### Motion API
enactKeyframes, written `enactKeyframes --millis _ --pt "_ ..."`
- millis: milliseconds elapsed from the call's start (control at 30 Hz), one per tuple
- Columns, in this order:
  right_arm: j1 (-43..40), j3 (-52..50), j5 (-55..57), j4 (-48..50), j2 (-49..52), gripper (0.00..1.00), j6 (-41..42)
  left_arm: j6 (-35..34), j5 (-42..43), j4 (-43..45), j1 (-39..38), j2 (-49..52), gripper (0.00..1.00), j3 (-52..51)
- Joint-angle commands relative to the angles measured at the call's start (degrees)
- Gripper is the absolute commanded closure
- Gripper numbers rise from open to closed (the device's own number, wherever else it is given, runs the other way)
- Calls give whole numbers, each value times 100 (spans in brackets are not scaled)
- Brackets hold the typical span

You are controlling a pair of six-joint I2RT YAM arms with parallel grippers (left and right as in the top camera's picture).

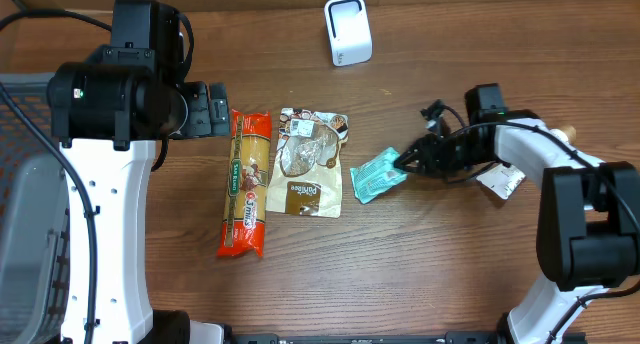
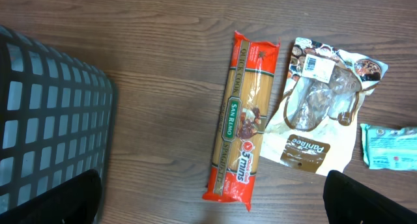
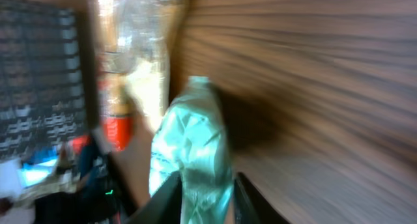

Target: Scan the item barcode

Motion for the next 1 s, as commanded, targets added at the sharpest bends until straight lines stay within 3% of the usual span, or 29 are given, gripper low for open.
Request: enactKeyframes --millis 0,200,400,600,733,833,967 --pt "-186 103 1161 -210 66 67 -15 -39 -74 9 24 -24 0 -4" --pt "-446 861 1453 -1119 33 59 -61 -39 -74 9 24 -24 0 -4" --pt "-153 1834 1453 -2400 -334 71 -214 -39 -74 9 24 -24 0 -4" --pt "398 1847 1698 -2629 -1038 88 -107 -39 -74 9 24 -24 0 -4" --pt "892 1838 2962 -2586 -1384 96 741 -39 -74 9 24 -24 0 -4" --pt "1366 1725 3895 -2474 -1373 96 1344 -39 -74 9 24 -24 0 -4" --pt "1742 1204 3943 -1843 -1344 96 1672 -39 -74 9 24 -24 0 -4"
